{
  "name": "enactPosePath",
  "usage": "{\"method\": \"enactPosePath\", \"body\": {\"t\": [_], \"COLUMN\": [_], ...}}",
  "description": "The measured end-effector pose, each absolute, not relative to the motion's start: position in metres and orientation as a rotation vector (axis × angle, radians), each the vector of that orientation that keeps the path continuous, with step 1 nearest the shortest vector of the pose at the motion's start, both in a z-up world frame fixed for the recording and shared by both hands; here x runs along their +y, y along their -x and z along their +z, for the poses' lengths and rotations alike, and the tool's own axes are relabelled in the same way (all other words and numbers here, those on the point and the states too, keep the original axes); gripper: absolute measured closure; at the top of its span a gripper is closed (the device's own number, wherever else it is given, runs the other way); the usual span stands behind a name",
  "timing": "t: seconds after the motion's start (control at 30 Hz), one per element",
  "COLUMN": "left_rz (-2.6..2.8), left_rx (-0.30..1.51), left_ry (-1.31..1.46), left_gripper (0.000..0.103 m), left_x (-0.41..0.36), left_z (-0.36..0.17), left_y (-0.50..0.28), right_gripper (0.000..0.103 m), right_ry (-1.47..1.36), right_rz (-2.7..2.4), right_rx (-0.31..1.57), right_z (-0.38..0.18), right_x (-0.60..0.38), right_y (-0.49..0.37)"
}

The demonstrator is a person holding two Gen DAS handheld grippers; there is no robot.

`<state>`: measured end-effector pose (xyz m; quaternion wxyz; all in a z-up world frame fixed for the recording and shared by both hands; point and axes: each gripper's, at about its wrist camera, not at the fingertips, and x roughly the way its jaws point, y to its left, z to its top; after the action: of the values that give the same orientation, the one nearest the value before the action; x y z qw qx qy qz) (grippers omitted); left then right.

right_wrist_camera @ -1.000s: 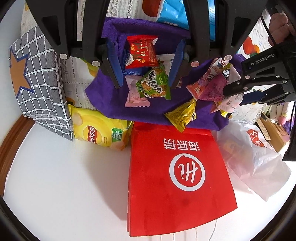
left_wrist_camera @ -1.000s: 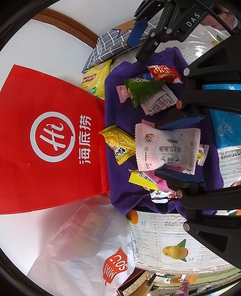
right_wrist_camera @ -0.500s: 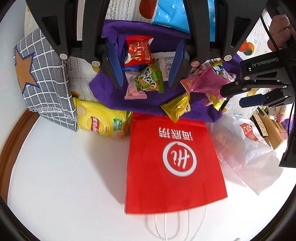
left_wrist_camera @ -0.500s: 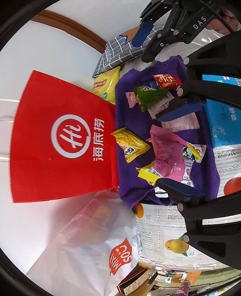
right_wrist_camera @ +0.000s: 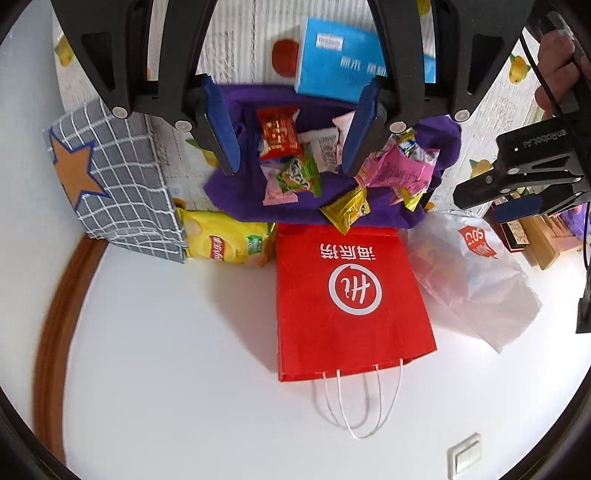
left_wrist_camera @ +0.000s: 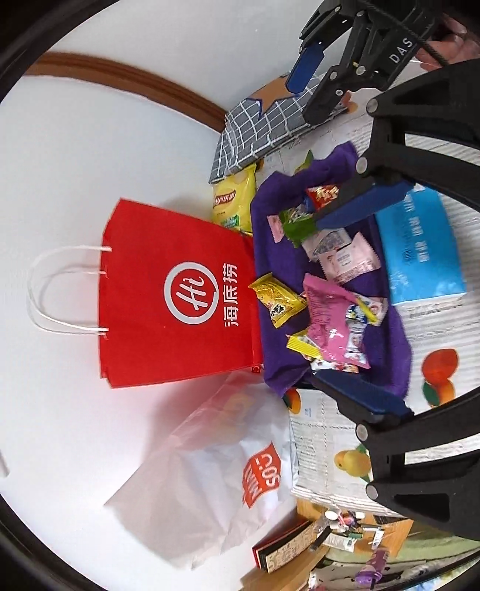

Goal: Organize snacks

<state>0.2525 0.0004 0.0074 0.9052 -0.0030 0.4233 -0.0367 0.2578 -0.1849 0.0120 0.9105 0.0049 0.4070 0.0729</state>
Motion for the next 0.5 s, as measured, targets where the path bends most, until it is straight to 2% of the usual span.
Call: {"method": "enactPosePath", "body": {"t": [0.2,0.27,0.33,0.5], "left_rz": [-0.06,-0.053,-0.042,-0.029], "left_rx": [0.847,0.834,0.818,0.795], "left_ry": [0.02,0.027,0.026,0.038], "left_gripper": [0.017,0.014,0.013,0.008], "left_x": [0.004,0.006,0.008,0.012], "left_z": [0.02,0.025,0.029,0.037], "left_y": [-0.201,-0.181,-0.166,-0.132], "right_gripper": [0.043,0.029,0.02,0.009], "right_ry": [0.007,0.015,0.006,-0.001], "right_rz": [0.117,0.127,0.134,0.107], "right_rx": [0.842,0.813,0.786,0.747], "right_z": [0.025,0.031,0.038,0.046], "right_x": [-0.185,-0.184,-0.184,-0.187], "right_y": [-0.214,-0.197,-0.179,-0.145]}}
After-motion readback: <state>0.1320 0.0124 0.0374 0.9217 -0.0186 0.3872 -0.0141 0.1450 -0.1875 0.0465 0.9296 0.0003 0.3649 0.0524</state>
